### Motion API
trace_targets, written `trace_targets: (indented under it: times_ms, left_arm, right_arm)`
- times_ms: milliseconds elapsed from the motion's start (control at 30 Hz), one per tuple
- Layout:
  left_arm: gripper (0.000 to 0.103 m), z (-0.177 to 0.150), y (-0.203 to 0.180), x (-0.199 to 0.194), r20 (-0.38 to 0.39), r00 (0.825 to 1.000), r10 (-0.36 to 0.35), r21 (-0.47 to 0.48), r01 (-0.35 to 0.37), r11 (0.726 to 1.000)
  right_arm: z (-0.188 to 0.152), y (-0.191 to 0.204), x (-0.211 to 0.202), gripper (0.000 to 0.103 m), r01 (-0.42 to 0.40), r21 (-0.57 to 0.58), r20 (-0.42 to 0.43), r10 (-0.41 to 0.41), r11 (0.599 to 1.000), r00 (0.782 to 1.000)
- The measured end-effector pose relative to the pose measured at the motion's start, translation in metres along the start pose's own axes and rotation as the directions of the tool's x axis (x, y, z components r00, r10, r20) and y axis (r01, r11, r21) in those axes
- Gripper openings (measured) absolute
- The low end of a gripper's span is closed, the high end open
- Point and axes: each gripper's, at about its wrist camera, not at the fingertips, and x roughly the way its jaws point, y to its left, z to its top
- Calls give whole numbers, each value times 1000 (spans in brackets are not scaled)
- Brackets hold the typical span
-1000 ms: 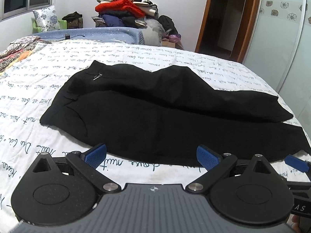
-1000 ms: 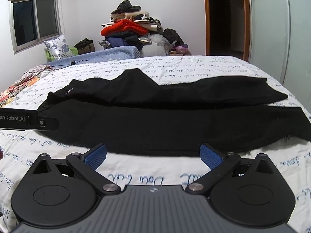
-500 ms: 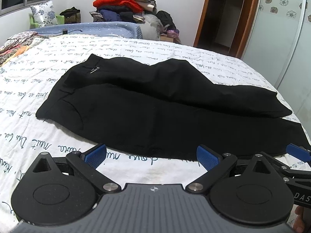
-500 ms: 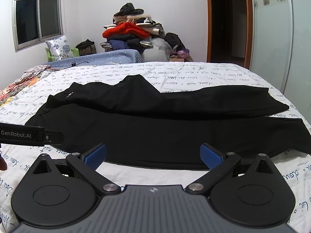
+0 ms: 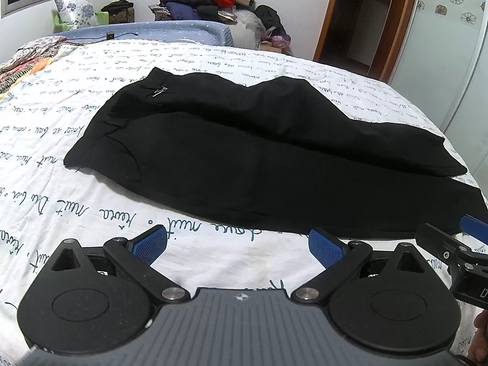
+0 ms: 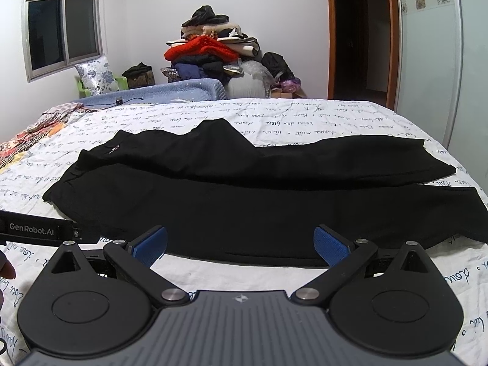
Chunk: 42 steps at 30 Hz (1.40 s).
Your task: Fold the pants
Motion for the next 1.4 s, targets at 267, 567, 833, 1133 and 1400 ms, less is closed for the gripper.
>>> trace_targets:
  times_ms: [267, 567, 833, 1133, 1400]
  left_arm:
    - [100, 1, 8, 4, -13, 1000, 13, -15, -14, 1000]
    - [100, 3, 20, 14, -37, 999, 21, -40, -23, 999]
    - [100, 31, 43, 20, 14, 999, 31, 3, -31, 1000]
    - [100, 163, 167, 97, 96, 994, -60, -161, 75, 984]
    - [100, 236, 224, 219, -46, 981, -187, -274, 168, 947]
  right_arm:
    - [7, 7, 4, 103, -13, -34, 4, 13, 999, 1000]
    - [18, 19, 15, 103, -41, -82, -1, 41, 996, 999]
    - [35, 29, 25, 103, -65, -130, 21, 69, 989, 997]
    - [32, 24, 38, 103, -52, -111, -8, 51, 992, 999]
    - [29, 16, 54, 103, -9, -101, -44, 4, 995, 999]
